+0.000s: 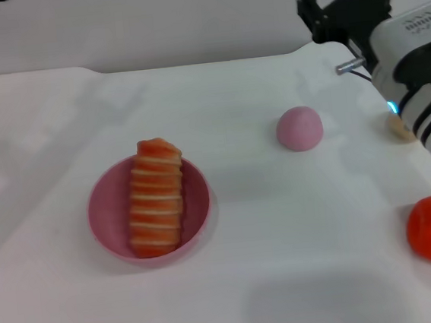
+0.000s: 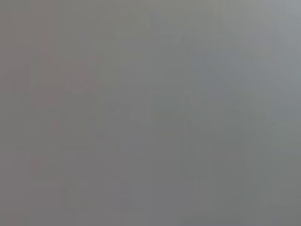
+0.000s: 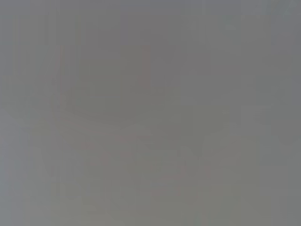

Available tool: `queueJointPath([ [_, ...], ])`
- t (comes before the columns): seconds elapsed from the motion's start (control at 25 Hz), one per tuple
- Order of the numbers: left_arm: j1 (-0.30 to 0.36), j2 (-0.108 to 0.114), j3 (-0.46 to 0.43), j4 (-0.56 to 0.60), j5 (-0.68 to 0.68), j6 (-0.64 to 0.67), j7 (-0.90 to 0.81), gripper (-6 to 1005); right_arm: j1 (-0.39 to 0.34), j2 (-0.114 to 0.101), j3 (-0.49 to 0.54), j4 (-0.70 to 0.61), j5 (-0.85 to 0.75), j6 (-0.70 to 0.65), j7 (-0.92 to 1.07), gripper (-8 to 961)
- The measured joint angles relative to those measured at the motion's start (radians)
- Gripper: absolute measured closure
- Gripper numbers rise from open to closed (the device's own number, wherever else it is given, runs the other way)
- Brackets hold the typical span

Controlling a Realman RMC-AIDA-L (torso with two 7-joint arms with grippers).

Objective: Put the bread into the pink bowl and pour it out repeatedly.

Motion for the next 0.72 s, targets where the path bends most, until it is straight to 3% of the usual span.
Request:
queueJointPath([
  [0.36,-0.008,-0.007,0.048,-0.422,-0.594,0.187,0.592,185,0.001,0.0,0.033,0.126,0.009,0.119,0.085,394],
  [0.48,-0.003,-0.007,0.06,-0.495,-0.686,0.228,0.698,185,0.004,0.0,0.034,0.174,0.051,0.196,0.091,395],
  [0.72,0.004,-0.008,0.059,-0.588,-0.734,0.244,0.835,184,0.006,0.0,0.044,0.217,0.17,0.281,0.094,394],
])
